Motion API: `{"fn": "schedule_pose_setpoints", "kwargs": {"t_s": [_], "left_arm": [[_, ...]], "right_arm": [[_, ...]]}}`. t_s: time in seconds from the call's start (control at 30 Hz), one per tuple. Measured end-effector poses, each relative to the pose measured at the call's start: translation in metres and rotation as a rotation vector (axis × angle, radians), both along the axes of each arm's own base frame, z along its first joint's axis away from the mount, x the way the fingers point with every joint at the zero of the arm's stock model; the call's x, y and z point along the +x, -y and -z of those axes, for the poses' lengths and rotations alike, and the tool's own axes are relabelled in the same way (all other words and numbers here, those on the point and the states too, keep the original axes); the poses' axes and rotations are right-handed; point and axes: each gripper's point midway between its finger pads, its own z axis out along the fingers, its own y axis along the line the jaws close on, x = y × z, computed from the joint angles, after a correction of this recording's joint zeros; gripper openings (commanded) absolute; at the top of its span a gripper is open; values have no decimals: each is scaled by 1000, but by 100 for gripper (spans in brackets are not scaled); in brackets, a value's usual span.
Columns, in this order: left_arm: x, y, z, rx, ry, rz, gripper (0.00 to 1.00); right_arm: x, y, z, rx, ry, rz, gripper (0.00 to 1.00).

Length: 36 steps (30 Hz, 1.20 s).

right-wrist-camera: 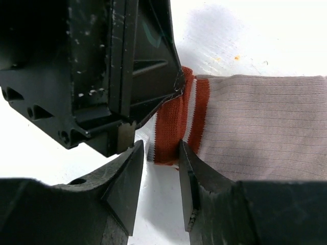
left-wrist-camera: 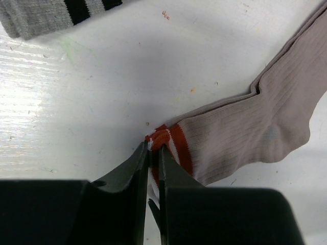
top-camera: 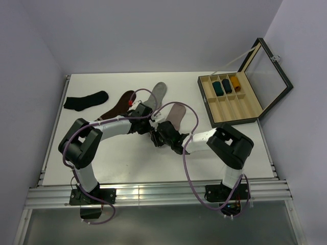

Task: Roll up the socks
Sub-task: Roll the sock at the center of the board.

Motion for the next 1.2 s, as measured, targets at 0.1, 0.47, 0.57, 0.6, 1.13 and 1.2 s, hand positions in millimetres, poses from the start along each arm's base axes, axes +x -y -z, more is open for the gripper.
{"fn": "schedule_pose_setpoints", "kwargs": {"t_s": [0.1,0.47,0.57,0.6,1.13,1.2], "left_arm": [[0,0,0,0,0,0,11],[-3,-1,-1,-16,-2,-16,31],[-10,-6,-5,-31,-3,-35,40],[-12,-7,-7,-38,-1,-44,45],[-30,-20,-51,-236,162,-118,65],[-32,-19,-47,-242,153,-109,65]], "right_arm": [[1,1,0,-3,4,16,37],[1,1,1,1,-14,67,1],[-3,-2,1,33,-48,77,0],[-4,-3,1,49,-67,82,0],[-14,30,1,569,-571,228,0],[-15,30,2,624,-628,242,0]]}}
